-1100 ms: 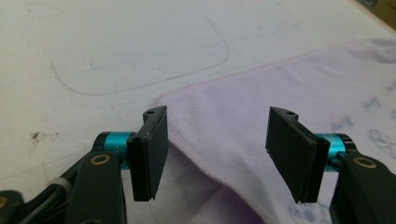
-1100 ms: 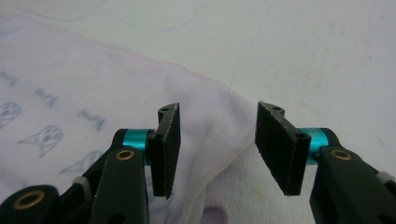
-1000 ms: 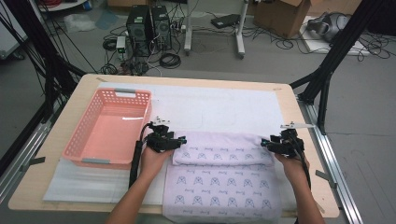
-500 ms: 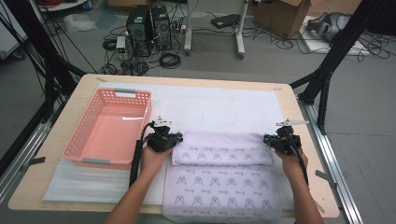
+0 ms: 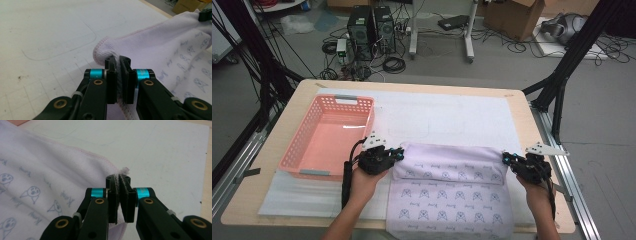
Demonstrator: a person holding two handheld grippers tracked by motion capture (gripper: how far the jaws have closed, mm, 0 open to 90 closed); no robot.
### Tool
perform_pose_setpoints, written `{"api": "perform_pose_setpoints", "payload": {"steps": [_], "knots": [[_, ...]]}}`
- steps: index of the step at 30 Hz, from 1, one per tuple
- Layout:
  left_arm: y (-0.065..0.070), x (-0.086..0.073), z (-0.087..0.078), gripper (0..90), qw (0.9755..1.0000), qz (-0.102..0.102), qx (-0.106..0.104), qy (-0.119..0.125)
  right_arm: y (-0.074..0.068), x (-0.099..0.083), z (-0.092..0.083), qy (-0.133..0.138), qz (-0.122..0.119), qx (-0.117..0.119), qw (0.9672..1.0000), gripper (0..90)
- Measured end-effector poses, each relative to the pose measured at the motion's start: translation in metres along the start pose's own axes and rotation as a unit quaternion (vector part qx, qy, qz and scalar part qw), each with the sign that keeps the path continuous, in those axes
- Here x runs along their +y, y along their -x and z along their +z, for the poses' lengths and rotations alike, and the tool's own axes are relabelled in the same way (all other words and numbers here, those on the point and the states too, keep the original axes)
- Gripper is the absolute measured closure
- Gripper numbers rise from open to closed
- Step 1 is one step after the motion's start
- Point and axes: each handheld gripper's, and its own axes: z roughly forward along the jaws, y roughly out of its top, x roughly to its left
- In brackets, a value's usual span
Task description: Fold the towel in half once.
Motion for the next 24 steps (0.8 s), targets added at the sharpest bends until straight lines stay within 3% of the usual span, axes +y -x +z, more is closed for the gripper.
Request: {"api": "perform_pose_setpoints", "payload": {"steps": [6,9,12,16,24], "knots": [[0.008,-0.008,-0.012,84.0,0.9996,0.010,-0.006,0.026,-0.009,-0.004,-0.010,0.010,-0.009,-0.006,0.9999,84.9],[0.015,-0.013,-0.022,83.6,0.9990,0.025,-0.011,0.034,-0.018,-0.007,-0.020,0.014,-0.021,-0.003,0.9997,84.8],[0.019,-0.022,-0.033,82.6,0.9987,0.024,-0.018,0.041,-0.027,-0.013,-0.034,0.024,-0.027,0.002,0.9994,84.8],[0.026,-0.035,-0.045,82.8,0.9988,0.033,-0.024,0.026,-0.035,-0.029,-0.049,0.023,-0.031,0.013,0.9992,84.8],[0.033,-0.062,-0.048,82.5,0.9987,0.025,-0.043,-0.010,-0.041,-0.058,-0.052,-0.025,-0.041,0.031,0.9983,84.8]]}}
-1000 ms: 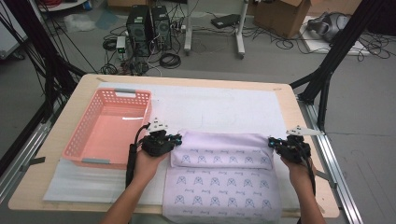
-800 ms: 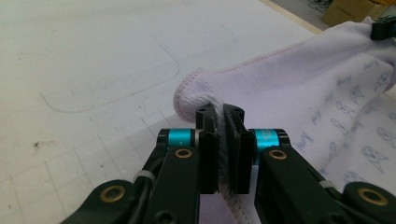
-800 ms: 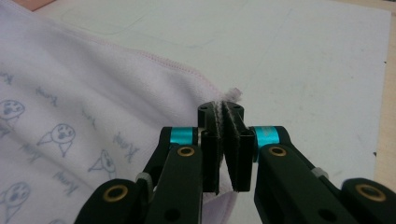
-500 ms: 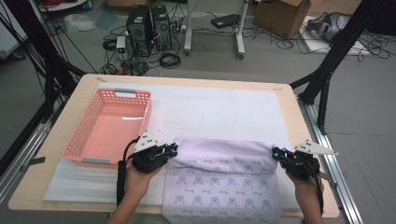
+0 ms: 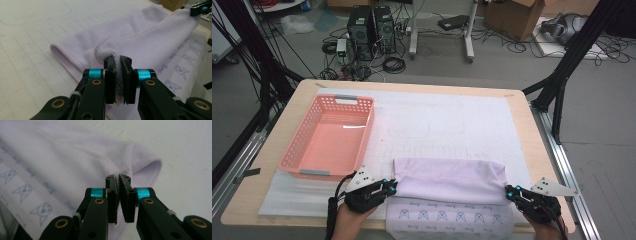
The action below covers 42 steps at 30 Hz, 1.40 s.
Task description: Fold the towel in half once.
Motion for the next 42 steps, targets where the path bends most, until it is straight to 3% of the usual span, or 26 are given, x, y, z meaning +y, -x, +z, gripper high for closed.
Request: {"api": "perform_pose_setpoints", "payload": {"steps": [5,8,11,12,14,17,20,22,25,27,29,31,33,34,35,37,39,42], "knots": [[0.002,-0.007,-0.005,78.6,1.0000,-0.005,-0.002,-0.008,-0.001,-0.010,-0.008,-0.013,0.003,0.016,0.9998,84.7],[-0.001,-0.007,-0.008,62.5,0.9999,-0.015,0.006,0.004,-0.003,-0.014,-0.014,-0.025,-0.005,0.049,0.9985,76.9],[-0.006,-0.003,-0.008,48.2,0.9994,-0.022,0.014,0.021,0.002,-0.011,-0.023,0.016,0.020,0.031,0.9992,59.4],[-0.008,-0.001,-0.007,45.7,0.9993,-0.022,0.015,0.025,0.006,-0.008,-0.025,0.032,0.033,0.021,0.9987,59.5],[-0.011,0.004,-0.003,44.4,0.9992,-0.018,0.017,0.030,0.013,0.000,-0.024,0.040,0.034,-0.014,0.9985,62.3],[-0.018,0.011,0.006,43.1,0.9989,-0.020,0.022,0.036,0.026,0.009,-0.007,0.028,0.057,-0.043,0.9971,68.4],[-0.026,0.017,0.014,43.1,0.9988,-0.021,0.027,0.034,0.034,0.013,0.022,0.001,0.077,-0.032,0.9965,70.1],[-0.030,0.020,0.020,43.0,0.9986,-0.025,0.028,0.037,0.036,0.015,0.040,-0.018,0.090,-0.019,0.9956,66.9],[-0.035,0.020,0.025,43.1,0.9981,-0.037,0.030,0.038,0.038,0.017,0.061,-0.034,0.111,-0.018,0.9931,62.3],[-0.036,0.018,0.027,43.2,0.9983,-0.036,0.030,0.035,0.039,0.018,0.070,-0.035,0.112,-0.013,0.9930,73.5],[-0.036,0.016,0.027,43.2,0.9983,-0.037,0.033,0.032,0.038,0.021,0.074,-0.029,0.096,-0.002,0.9949,86.8],[-0.037,0.014,0.027,43.3,0.9981,-0.039,0.037,0.031,0.036,0.025,0.073,-0.039,0.067,-0.052,0.9956,87.0],[-0.038,0.013,0.027,43.3,0.9979,-0.042,0.039,0.030,0.040,0.027,0.071,-0.048,0.042,-0.110,0.9919,86.9],[-0.038,0.013,0.027,43.2,0.9977,-0.043,0.042,0.030,0.043,0.026,0.072,-0.053,0.038,-0.122,0.9904,86.5],[-0.038,0.013,0.027,43.1,0.9978,-0.042,0.043,0.029,0.046,0.025,0.074,-0.057,0.039,-0.121,0.9902,84.7],[-0.037,0.013,0.028,42.8,0.9978,-0.038,0.047,0.027,0.047,0.023,0.074,-0.053,0.036,-0.137,0.9885,71.0],[-0.037,0.013,0.030,42.2,0.9979,-0.035,0.049,0.025,0.051,0.023,0.068,-0.040,0.060,-0.133,0.9885,63.5],[-0.039,0.012,0.033,41.6,0.9977,-0.037,0.055,0.016,0.057,0.021,0.056,-0.011,0.087,-0.120,0.9889,60.0]]}}
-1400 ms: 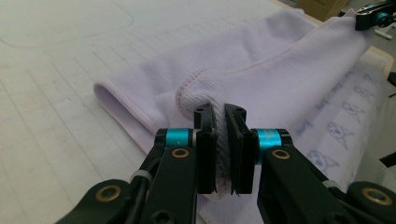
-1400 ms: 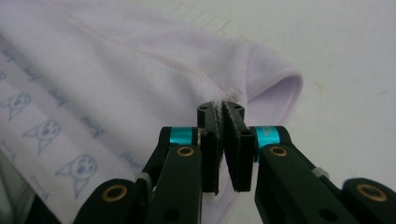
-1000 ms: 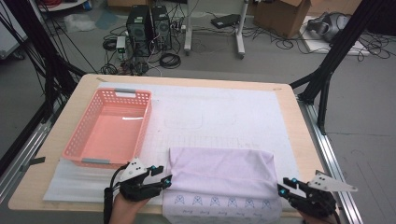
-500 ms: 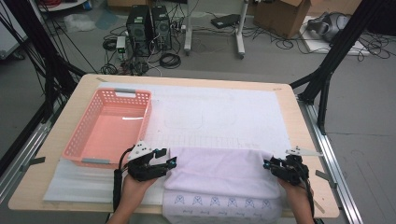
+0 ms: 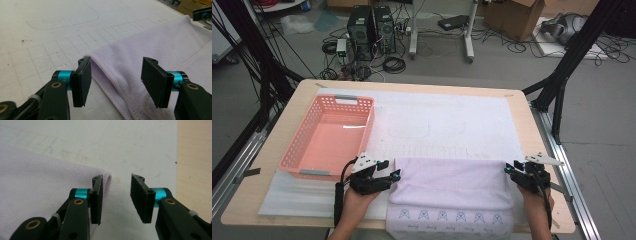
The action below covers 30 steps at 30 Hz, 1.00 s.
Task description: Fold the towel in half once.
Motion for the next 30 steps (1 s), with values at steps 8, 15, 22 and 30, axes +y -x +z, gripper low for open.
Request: {"api": "perform_pose_setpoints", "payload": {"steps": [8,15,22,30], "knots": [[-0.008,0.007,0.023,40.0,0.9990,-0.024,0.009,-0.038,0.002,-0.006,-0.002,0.007,0.009,0.047,0.9988,55.1],[-0.002,0.014,0.036,79.3,0.9947,0.010,0.059,-0.083,0.000,-0.007,-0.003,0.008,0.003,0.054,0.9985,55.1],[-0.008,0.017,0.041,57.7,0.9886,-0.013,0.132,-0.071,-0.002,-0.006,-0.004,0.010,0.001,0.060,0.9981,55.3],[-0.009,0.015,0.041,41.0,0.9949,-0.031,0.064,-0.072,-0.006,-0.007,0.005,-0.016,-0.004,0.086,0.9961,50.3]]}}
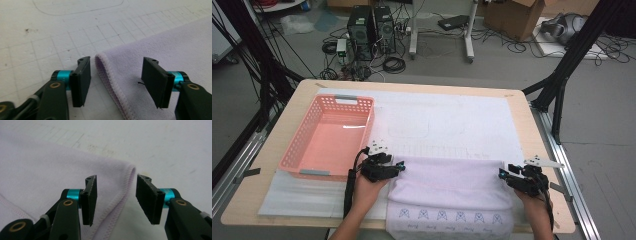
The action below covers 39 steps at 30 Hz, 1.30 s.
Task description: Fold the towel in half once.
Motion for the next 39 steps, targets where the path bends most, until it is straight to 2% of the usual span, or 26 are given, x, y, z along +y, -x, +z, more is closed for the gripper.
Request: {"api": "perform_pose_setpoints", "payload": {"steps": [2,3,4,7,8,9,10,11,13,14,16,19,22,25,27,32,35,37,39], "knots": [[0.001,0.000,0.000,46.3,0.9998,0.008,0.016,0.000,-0.003,-0.001,0.006,-0.021,-0.014,-0.002,0.9997,50.4],[0.001,-0.001,-0.001,53.9,0.9994,0.022,0.028,-0.002,-0.006,-0.001,0.008,-0.027,-0.026,-0.010,0.9992,51.1],[0.000,-0.001,-0.001,61.2,0.9992,0.022,0.033,-0.001,-0.007,0.000,0.008,-0.031,-0.033,-0.016,0.9989,51.7],[-0.004,-0.001,-0.003,71.5,0.9995,0.008,0.030,0.003,-0.009,0.001,0.008,-0.037,-0.038,-0.021,0.9984,58.7],[-0.005,-0.001,-0.003,83.1,0.9999,0.012,0.001,-0.001,-0.009,0.002,0.008,-0.037,-0.034,-0.017,0.9986,62.6],[-0.001,-0.002,-0.003,85.8,0.9995,0.028,0.013,-0.001,-0.009,0.002,0.008,-0.040,-0.029,-0.015,0.9987,65.6],[0.002,-0.002,-0.003,86.0,0.9990,0.041,0.021,0.002,-0.009,0.002,0.008,-0.040,-0.027,-0.011,0.9988,67.2],[0.002,-0.002,-0.003,86.2,0.9989,0.043,0.020,0.001,-0.009,0.002,0.008,-0.041,-0.025,-0.009,0.9988,70.3],[0.000,-0.002,-0.003,86.5,0.9994,0.033,0.011,0.000,-0.009,0.002,0.008,-0.042,-0.023,-0.002,0.9989,76.1],[0.000,-0.002,-0.003,86.8,0.9993,0.034,0.012,0.002,-0.010,0.002,0.008,-0.043,-0.019,0.007,0.9989,79.3],[0.002,-0.002,-0.003,87.3,0.9992,0.038,0.011,0.001,-0.010,0.002,0.008,-0.043,-0.021,0.009,0.9988,81.6],[0.000,-0.002,-0.004,87.7,0.9997,0.023,0.004,0.009,-0.009,0.002,0.008,-0.039,-0.017,0.012,0.9990,83.1],[-0.003,0.004,-0.005,87.8,0.9995,0.012,0.007,0.030,-0.008,0.004,0.007,-0.021,-0.030,0.002,0.9993,84.0],[-0.003,0.018,-0.002,87.8,0.9992,0.012,0.012,0.036,-0.005,0.012,0.008,0.002,-0.040,-0.005,0.9992,84.3],[-0.006,0.029,0.000,87.8,0.9987,0.004,0.018,0.047,-0.003,0.019,0.010,0.012,-0.046,-0.009,0.9988,84.4],[-0.016,0.059,0.010,87.7,0.9967,-0.029,0.040,0.065,0.014,0.041,0.024,0.034,-0.027,-0.006,0.9990,84.3],[-0.014,0.073,0.023,87.7,0.9953,-0.040,0.053,0.070,0.020,0.055,0.033,0.035,-0.025,-0.019,0.9989,84.3],[-0.017,0.080,0.032,87.7,0.9954,-0.041,0.059,0.064,0.024,0.063,0.039,0.034,-0.024,-0.024,0.9989,84.3],[-0.023,0.085,0.039,87.7,0.9948,-0.044,0.063,0.068,0.028,0.070,0.045,0.034,-0.025,-0.028,0.9987,84.3]]}}
